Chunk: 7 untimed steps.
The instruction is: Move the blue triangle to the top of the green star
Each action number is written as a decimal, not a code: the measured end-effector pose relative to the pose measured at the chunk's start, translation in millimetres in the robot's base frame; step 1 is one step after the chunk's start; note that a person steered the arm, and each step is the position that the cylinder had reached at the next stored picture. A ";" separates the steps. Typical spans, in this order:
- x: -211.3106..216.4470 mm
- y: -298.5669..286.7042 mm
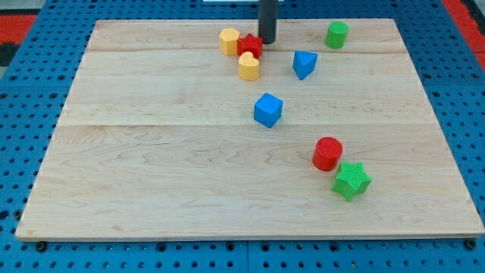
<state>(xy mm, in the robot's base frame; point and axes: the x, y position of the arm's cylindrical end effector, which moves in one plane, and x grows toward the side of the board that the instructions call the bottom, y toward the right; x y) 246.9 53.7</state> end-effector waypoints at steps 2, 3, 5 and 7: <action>63.3 28.5; 98.8 40.4; 71.8 51.7; 169.7 86.4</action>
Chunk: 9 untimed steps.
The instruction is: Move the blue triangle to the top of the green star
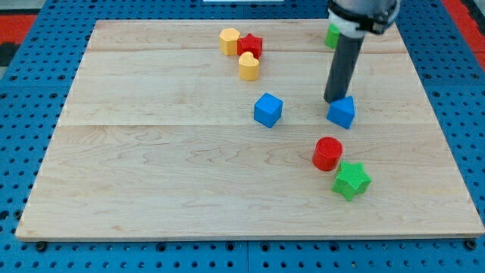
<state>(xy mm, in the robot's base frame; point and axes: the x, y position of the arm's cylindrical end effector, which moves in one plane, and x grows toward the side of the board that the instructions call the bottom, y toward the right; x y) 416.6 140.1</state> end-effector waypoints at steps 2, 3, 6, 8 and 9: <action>17.8 37.2; 34.0 61.5; 59.9 69.6; 60.2 11.0; 35.0 27.9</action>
